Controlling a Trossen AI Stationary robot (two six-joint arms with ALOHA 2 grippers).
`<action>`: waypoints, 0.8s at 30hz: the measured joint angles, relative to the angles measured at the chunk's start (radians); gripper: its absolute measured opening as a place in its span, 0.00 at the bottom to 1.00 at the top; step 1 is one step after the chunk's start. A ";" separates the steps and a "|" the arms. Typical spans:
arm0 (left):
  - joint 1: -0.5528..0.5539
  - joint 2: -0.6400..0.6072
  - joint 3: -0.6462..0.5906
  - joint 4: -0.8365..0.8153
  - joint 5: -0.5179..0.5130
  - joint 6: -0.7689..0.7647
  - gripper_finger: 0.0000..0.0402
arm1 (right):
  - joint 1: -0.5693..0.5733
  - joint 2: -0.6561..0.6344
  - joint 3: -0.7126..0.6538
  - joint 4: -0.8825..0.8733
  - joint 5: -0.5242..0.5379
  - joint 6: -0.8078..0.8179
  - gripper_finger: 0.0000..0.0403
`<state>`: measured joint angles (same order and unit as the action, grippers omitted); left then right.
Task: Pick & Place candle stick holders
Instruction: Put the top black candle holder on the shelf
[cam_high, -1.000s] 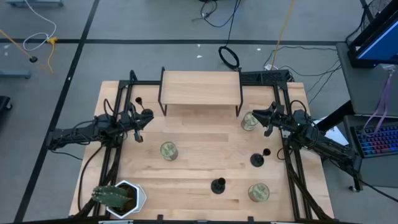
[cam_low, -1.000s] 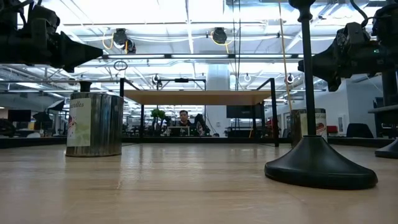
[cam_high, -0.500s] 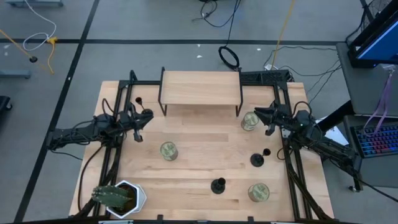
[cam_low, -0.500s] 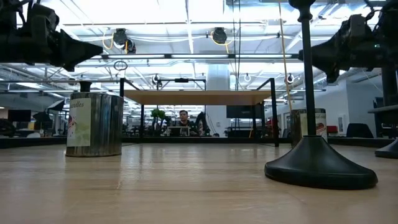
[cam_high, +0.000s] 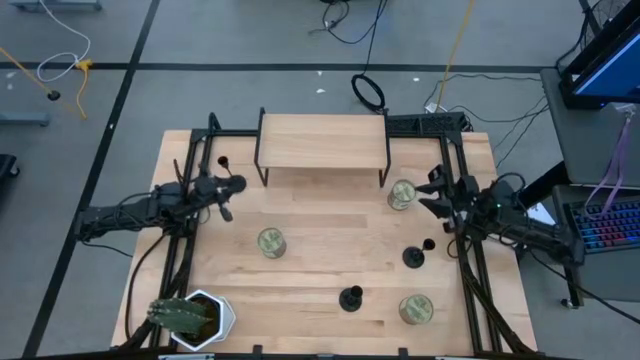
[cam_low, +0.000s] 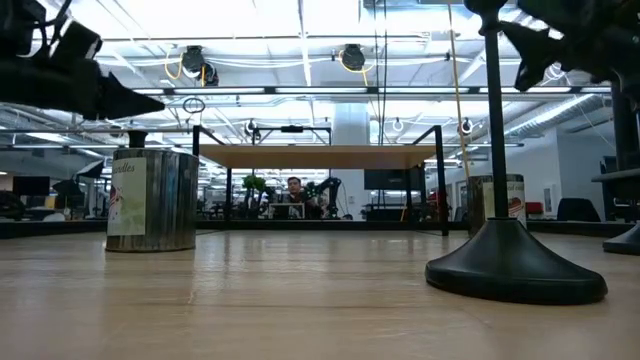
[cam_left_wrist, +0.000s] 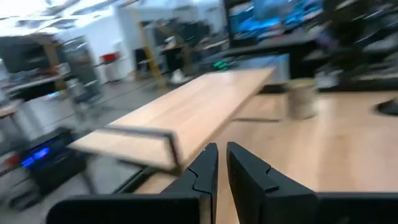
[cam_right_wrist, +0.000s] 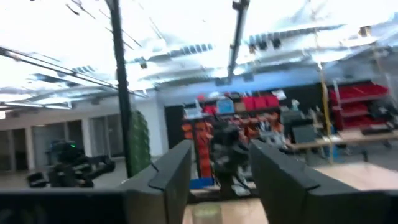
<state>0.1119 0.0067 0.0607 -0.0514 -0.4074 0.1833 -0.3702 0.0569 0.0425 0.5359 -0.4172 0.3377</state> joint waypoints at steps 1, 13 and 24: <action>0.000 0.000 0.008 -0.012 -0.008 -0.008 0.12 | 0.010 0.005 0.000 0.008 -0.002 0.000 0.43; 0.000 0.003 0.047 -0.197 -0.048 -0.291 0.47 | 0.081 0.057 0.000 0.004 -0.004 -0.040 0.49; 0.000 0.149 0.062 -0.326 -0.275 -0.682 0.47 | 0.085 0.115 0.000 -0.043 -0.004 -0.111 0.48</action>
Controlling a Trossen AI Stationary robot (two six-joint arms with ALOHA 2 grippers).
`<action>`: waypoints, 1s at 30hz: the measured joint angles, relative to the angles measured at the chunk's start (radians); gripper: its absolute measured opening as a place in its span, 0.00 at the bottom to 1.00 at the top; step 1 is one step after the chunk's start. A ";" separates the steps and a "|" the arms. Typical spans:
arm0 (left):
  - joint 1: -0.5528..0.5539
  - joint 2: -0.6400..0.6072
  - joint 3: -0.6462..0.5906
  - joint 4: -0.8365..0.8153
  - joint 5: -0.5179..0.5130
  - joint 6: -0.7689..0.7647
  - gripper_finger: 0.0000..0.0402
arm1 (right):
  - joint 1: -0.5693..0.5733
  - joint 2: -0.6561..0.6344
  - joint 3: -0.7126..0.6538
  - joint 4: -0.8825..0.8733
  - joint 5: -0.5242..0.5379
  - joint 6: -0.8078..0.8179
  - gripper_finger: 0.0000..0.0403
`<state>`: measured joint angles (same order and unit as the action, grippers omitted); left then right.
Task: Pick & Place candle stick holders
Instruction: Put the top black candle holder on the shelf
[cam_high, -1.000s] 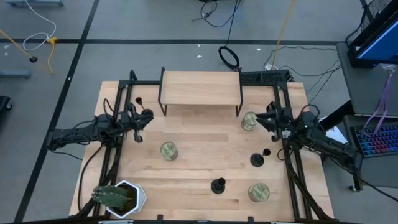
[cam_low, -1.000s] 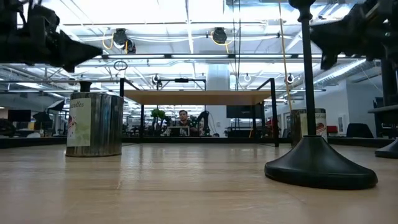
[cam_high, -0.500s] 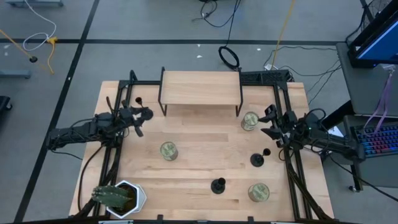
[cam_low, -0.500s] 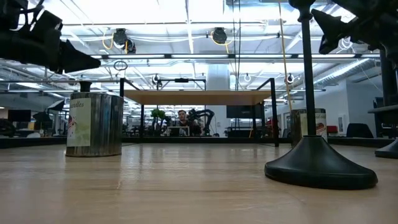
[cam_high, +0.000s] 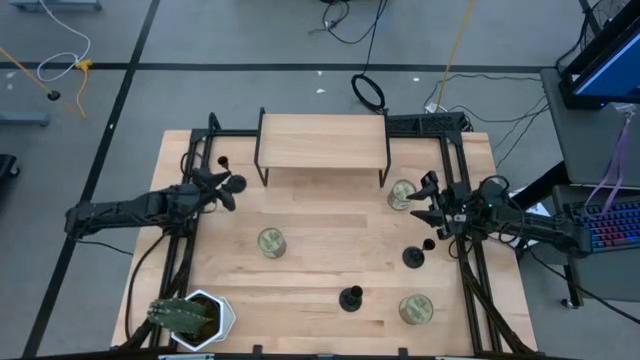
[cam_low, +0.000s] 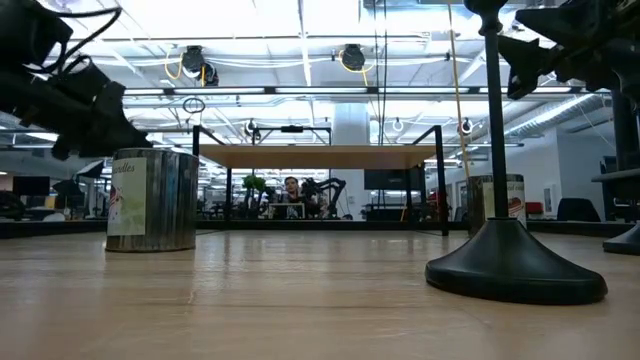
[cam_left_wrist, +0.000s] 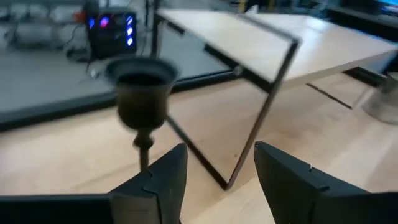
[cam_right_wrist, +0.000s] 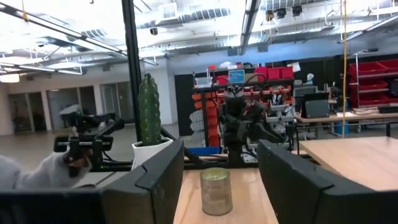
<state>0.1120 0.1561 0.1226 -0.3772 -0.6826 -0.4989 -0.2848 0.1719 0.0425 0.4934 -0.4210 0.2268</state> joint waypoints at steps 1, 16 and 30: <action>0.000 0.024 0.000 -0.001 -0.006 -0.020 0.46 | 0.000 0.004 0.000 -0.001 0.000 0.000 0.48; 0.023 0.354 0.000 0.062 -0.299 -0.131 0.42 | 0.000 0.047 0.000 0.002 0.000 -0.004 0.47; 0.154 0.421 0.000 0.223 -0.177 -0.028 0.31 | 0.000 0.048 0.000 0.003 0.003 -0.004 0.47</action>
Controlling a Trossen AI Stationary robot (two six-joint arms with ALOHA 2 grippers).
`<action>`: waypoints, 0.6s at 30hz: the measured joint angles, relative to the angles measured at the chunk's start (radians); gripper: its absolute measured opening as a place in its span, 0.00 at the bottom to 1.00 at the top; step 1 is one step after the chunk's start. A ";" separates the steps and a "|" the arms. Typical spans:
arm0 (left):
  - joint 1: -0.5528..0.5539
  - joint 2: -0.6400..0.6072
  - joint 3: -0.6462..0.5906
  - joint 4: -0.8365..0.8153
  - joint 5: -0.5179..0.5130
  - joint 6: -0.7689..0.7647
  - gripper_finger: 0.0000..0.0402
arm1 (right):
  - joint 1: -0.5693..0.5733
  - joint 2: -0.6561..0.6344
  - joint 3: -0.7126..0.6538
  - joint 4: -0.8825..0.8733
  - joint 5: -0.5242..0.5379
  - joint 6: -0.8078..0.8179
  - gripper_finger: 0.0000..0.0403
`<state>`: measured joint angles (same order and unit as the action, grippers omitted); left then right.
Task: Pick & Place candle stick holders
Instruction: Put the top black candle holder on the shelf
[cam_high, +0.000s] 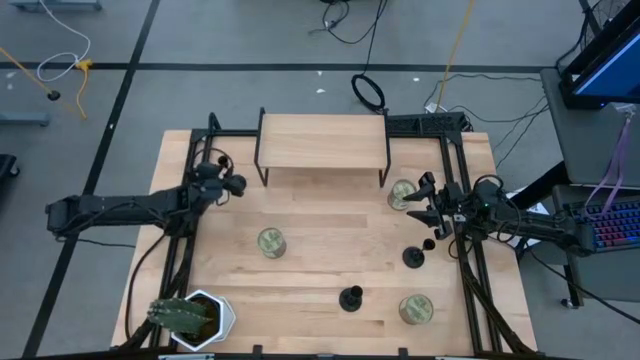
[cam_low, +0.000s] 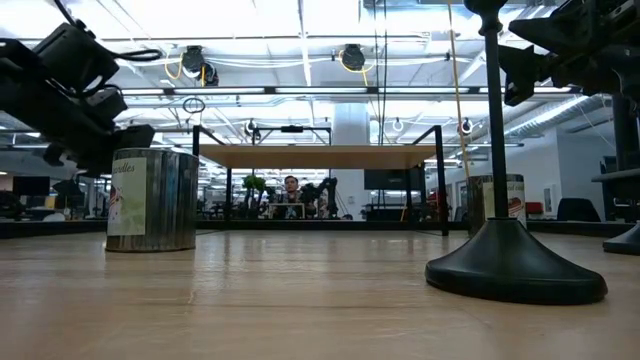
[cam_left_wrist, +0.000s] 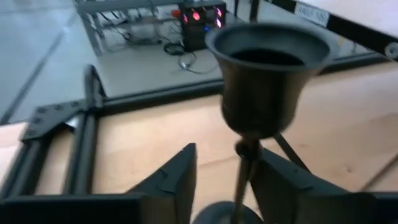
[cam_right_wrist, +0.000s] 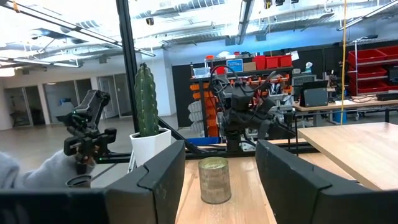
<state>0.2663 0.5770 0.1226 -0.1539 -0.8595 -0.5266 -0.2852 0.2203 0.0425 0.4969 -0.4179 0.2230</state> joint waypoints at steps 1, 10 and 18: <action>0.007 0.000 0.000 0.000 0.023 0.000 0.26 | 0.000 0.000 0.000 0.000 0.000 0.000 0.47; 0.024 -0.002 0.000 0.023 0.079 0.020 0.06 | 0.000 0.000 0.000 0.000 0.001 0.000 0.47; -0.024 -0.002 0.067 0.058 0.061 0.109 0.03 | 0.000 0.000 0.000 0.000 0.001 0.000 0.47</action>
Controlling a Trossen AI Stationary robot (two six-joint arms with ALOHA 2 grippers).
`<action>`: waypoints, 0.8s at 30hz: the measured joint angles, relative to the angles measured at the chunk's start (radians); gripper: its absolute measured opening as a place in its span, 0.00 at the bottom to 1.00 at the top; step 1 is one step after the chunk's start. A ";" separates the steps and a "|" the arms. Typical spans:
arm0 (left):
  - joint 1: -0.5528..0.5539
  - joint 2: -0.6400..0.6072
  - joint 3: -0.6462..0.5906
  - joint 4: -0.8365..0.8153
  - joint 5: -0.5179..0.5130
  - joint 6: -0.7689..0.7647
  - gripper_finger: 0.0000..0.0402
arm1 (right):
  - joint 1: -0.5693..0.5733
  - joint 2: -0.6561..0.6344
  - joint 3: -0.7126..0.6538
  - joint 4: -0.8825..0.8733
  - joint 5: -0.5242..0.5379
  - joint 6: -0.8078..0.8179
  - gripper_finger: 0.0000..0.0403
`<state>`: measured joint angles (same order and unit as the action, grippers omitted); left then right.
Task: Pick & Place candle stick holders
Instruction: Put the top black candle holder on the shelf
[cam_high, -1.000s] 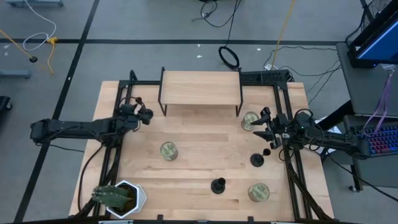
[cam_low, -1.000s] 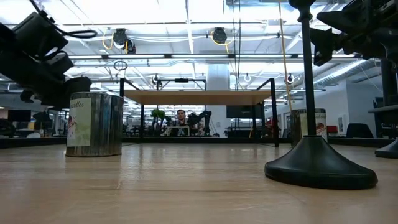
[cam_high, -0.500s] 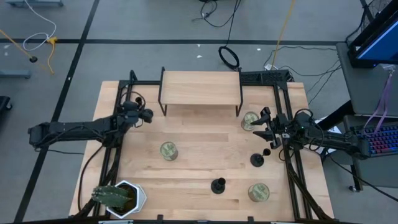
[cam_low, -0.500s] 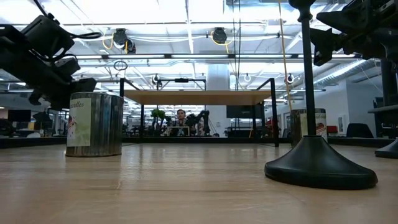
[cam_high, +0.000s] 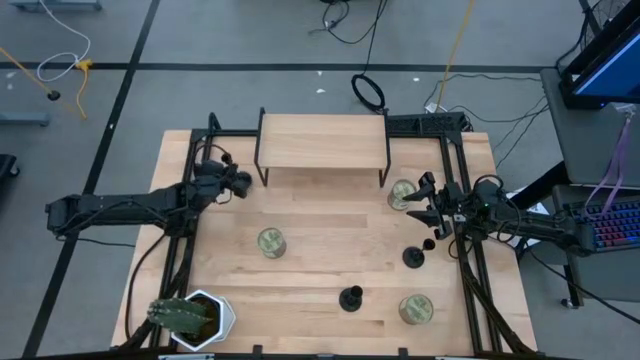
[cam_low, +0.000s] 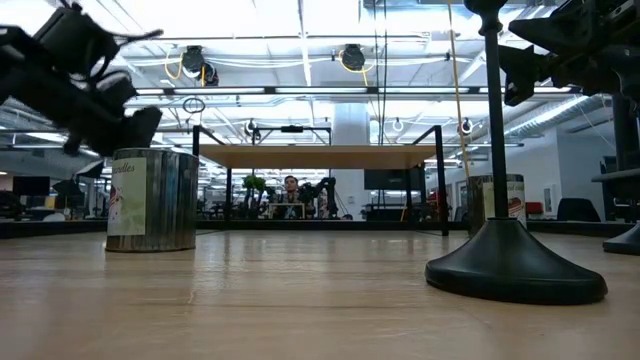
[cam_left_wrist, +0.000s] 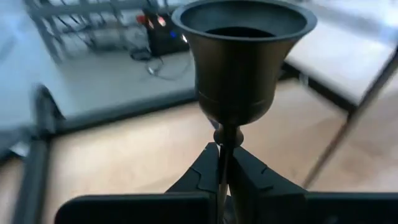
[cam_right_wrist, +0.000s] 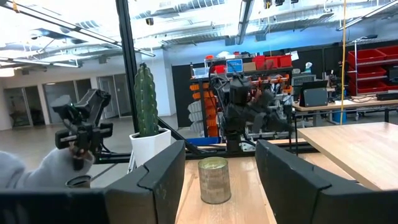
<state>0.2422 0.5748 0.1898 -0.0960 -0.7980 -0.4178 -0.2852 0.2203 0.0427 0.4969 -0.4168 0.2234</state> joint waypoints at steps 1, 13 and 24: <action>-0.005 0.000 0.026 -0.025 -0.023 0.017 0.03 | 0.000 0.000 0.000 0.000 0.000 0.002 0.47; -0.018 0.007 0.435 -0.170 -0.077 0.405 0.03 | 0.000 0.000 0.000 0.004 0.001 0.052 0.46; -0.014 0.248 0.682 0.039 0.267 0.619 0.03 | -0.001 0.000 0.000 0.080 0.086 0.018 0.46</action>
<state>0.2285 0.8224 0.8715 -0.0574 -0.5309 0.2009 -0.2859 0.2206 0.0425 0.5767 -0.3312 0.2413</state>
